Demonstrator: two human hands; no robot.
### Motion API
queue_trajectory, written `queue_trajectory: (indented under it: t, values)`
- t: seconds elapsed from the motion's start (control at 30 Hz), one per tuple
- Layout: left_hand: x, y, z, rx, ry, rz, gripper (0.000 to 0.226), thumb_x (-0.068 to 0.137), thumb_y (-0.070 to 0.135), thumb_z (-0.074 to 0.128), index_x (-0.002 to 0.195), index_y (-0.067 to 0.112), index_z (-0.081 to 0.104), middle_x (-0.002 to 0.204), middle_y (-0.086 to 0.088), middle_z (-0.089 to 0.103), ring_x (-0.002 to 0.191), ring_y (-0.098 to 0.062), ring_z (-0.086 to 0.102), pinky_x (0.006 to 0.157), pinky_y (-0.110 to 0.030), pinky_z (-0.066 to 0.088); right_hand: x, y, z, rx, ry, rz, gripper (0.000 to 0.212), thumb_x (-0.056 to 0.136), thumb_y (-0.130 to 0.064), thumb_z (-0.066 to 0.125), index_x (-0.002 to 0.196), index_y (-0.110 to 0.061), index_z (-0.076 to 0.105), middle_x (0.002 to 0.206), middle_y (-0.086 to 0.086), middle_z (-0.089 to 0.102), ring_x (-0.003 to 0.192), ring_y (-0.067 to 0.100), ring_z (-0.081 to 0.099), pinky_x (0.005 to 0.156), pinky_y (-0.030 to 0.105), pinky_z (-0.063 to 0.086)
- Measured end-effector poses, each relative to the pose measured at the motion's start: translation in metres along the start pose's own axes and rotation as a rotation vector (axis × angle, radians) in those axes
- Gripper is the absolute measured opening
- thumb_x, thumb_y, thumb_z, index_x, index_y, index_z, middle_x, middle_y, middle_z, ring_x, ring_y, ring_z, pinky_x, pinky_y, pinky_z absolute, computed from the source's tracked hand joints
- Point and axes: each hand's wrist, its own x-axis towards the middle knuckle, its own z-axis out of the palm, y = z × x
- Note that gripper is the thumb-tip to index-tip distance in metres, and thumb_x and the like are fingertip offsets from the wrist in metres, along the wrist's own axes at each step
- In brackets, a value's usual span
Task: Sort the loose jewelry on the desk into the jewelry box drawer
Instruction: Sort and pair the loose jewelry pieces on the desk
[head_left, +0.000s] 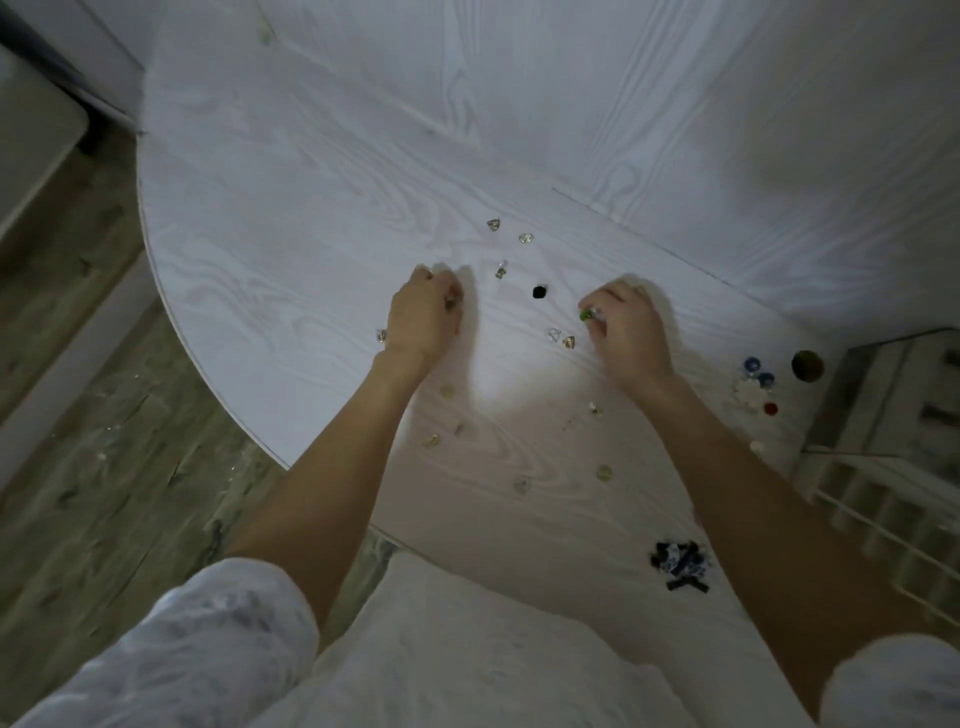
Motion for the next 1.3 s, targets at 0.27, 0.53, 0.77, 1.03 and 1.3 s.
queue_trajectory:
  t: [0.27,0.53,0.77,1.03,1.3]
  values:
    - [-0.008,0.077,0.026,-0.109,-0.103,0.287,0.020,0.082,0.010,0.063,0.102,0.013,0.067,0.097,-0.011,0.061,0.086,-0.024,0.058,0.067,-0.019,0.030,-0.028,0.032,-0.014,0.055,0.122,0.219,0.016,0.079,0.006,0.052,0.086,-0.003,0.063,0.095,0.017,0.059,0.088,0.032,0.052,0.071,0.031,0.037]
    - [-0.010,0.146,0.078,-0.196,-0.284,0.304,0.035,0.079,0.010,0.066,0.114,0.010,0.063,0.107,-0.012,0.063,0.096,-0.025,0.061,0.081,-0.024,0.040,-0.047,0.045,-0.026,0.207,0.113,0.531,0.052,0.075,0.002,0.059,0.125,-0.006,0.050,0.119,0.017,0.049,0.104,0.029,0.051,0.090,0.031,0.040]
    - [-0.028,0.160,0.089,-0.299,-0.366,0.363,0.051,0.081,-0.009,0.050,0.130,0.003,0.048,0.123,-0.019,0.059,0.114,-0.031,0.055,0.097,-0.036,0.042,-0.049,0.039,-0.024,0.265,0.102,0.538,0.051,0.081,-0.002,0.056,0.132,-0.006,0.047,0.125,0.020,0.049,0.114,0.029,0.048,0.089,0.024,0.034]
    - [-0.034,0.122,0.055,-0.251,-0.277,0.449,0.038,0.094,0.008,0.045,0.130,0.014,0.051,0.125,-0.008,0.061,0.112,-0.022,0.058,0.092,-0.033,0.046,-0.064,0.032,-0.031,0.077,0.107,0.366,0.043,0.081,-0.001,0.054,0.124,-0.003,0.052,0.122,0.020,0.048,0.113,0.034,0.042,0.090,0.031,0.035]
    - [-0.026,0.029,0.008,-0.185,0.105,0.265,0.022,0.091,0.021,0.053,0.110,0.022,0.064,0.099,0.003,0.070,0.091,-0.016,0.062,0.078,-0.033,0.050,-0.044,-0.011,-0.009,0.089,0.065,0.067,0.030,0.078,-0.002,0.055,0.107,-0.005,0.063,0.107,0.016,0.061,0.102,0.035,0.050,0.090,0.041,0.039]
